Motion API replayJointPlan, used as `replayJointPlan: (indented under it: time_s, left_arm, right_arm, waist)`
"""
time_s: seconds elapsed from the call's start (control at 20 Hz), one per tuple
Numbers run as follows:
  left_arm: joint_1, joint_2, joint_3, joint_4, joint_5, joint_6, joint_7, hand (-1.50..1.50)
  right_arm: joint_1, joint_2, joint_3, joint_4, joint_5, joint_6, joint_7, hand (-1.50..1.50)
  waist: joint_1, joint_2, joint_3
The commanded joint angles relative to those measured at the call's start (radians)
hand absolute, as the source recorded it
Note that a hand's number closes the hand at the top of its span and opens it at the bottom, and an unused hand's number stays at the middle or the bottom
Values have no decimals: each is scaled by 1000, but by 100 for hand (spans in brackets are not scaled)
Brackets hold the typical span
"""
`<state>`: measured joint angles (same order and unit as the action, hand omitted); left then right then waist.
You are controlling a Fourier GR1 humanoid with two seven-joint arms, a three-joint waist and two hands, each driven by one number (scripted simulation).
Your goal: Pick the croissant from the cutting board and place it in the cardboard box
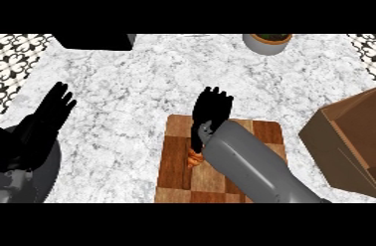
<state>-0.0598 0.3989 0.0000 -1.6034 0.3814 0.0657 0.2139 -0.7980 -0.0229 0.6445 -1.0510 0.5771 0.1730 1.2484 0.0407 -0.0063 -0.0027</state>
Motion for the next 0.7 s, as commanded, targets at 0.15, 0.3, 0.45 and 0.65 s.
replayJointPlan:
  time_s: [0.15, 0.3, 0.45, 0.65]
  left_arm:
    - [1, 38, 34, -9, 23, -41, 15, 0]
    - [37, -14, -8, -5, -12, -13, -10, 0]
    - [-17, -15, 4, 26, -10, -14, -13, 0]
    - [34, -23, 13, 4, -6, -17, -30, 0]
  right_arm:
    - [-65, 22, 71, 71, -61, 2, 239, -150]
    - [-111, 22, 49, 128, -85, 20, 239, -150]
    - [-159, 22, 47, 178, -129, 23, 239, -150]
    - [-144, 22, 77, 193, -148, 3, 239, -150]
  waist:
    - [2, 0, 0]
    - [-1, 2, 0]
    - [0, 7, 0]
    - [-8, 0, 1]
